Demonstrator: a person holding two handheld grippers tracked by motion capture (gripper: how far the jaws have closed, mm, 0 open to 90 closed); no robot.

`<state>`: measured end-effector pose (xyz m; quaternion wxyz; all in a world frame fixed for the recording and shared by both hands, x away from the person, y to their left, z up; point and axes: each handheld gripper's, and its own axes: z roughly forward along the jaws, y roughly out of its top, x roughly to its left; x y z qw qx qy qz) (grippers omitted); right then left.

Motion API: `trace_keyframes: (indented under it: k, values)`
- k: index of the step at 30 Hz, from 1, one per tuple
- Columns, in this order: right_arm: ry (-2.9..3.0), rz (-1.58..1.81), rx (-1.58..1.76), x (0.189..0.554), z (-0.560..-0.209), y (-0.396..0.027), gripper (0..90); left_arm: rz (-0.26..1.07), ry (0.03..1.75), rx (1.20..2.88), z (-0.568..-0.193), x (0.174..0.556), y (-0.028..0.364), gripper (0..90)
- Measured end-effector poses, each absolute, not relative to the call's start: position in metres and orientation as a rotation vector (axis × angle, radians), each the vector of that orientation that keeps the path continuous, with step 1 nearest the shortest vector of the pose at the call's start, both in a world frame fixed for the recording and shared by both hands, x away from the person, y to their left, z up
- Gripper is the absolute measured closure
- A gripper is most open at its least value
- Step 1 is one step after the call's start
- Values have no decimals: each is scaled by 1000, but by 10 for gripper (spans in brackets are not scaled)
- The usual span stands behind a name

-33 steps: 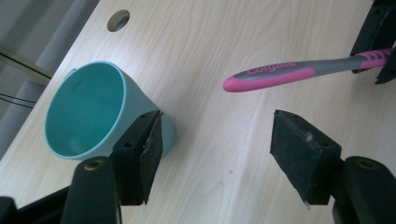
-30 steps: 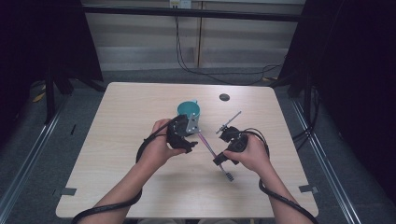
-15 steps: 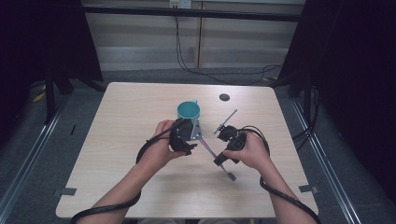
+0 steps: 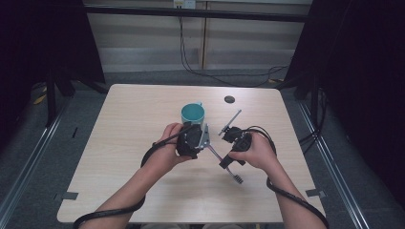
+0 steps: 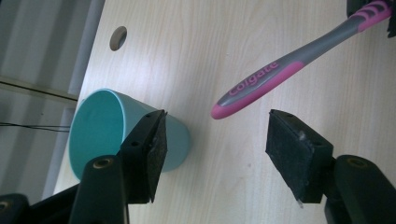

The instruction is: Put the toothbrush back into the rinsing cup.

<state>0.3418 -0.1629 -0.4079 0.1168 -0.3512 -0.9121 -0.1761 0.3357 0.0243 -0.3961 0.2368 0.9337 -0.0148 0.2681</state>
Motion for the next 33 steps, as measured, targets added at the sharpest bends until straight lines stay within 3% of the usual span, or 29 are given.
trace_keyframes:
  k: [15, 22, 28, 33]
  values:
    - [-2656, -454, -968, 346, -409, -159, 786, 847, -195, 2594, -398, 329, 21, 417]
    - [-2672, -435, -927, 348, -408, -159, 786, 936, -368, 2610, -399, 320, 12, 449]
    - [-2673, -421, -924, 348, -408, -158, 786, 955, -512, 2618, -401, 313, 5, 524]
    - [-2674, -426, -915, 348, -406, -158, 786, 950, -532, 2636, -403, 311, 2, 606]
